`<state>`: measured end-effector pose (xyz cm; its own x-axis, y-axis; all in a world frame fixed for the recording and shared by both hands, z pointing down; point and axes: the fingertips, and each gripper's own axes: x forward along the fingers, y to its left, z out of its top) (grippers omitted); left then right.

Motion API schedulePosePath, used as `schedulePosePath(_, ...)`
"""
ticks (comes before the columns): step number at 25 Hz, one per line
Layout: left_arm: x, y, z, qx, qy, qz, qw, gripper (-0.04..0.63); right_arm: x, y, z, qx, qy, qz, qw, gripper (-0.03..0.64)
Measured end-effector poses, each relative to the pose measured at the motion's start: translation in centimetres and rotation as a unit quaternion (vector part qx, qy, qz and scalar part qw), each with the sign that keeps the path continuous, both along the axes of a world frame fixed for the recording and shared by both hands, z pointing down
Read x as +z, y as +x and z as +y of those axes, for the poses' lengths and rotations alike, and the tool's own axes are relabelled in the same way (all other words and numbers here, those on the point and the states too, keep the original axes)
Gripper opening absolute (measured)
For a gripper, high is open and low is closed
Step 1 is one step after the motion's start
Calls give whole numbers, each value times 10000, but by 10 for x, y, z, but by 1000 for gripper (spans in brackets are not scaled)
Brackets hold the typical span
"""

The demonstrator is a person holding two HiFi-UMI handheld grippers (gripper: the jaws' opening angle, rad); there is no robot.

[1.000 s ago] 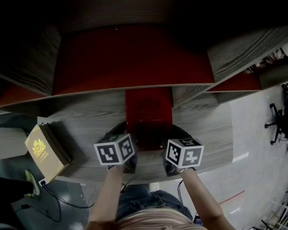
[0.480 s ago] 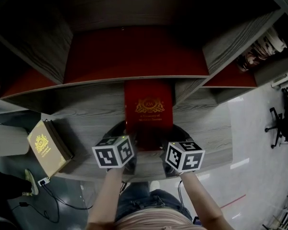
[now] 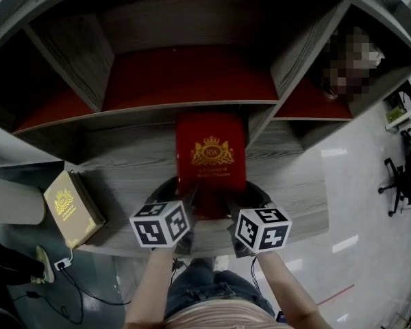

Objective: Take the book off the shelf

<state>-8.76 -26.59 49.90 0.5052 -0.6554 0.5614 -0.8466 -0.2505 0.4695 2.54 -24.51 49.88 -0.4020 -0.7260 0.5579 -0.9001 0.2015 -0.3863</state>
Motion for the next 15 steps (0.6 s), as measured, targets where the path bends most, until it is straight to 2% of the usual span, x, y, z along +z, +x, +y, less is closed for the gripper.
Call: schedulePosePath(15,-31,13,43,-37,424,-79,9991,238,-28,14,43,6,386,-50,9992,282)
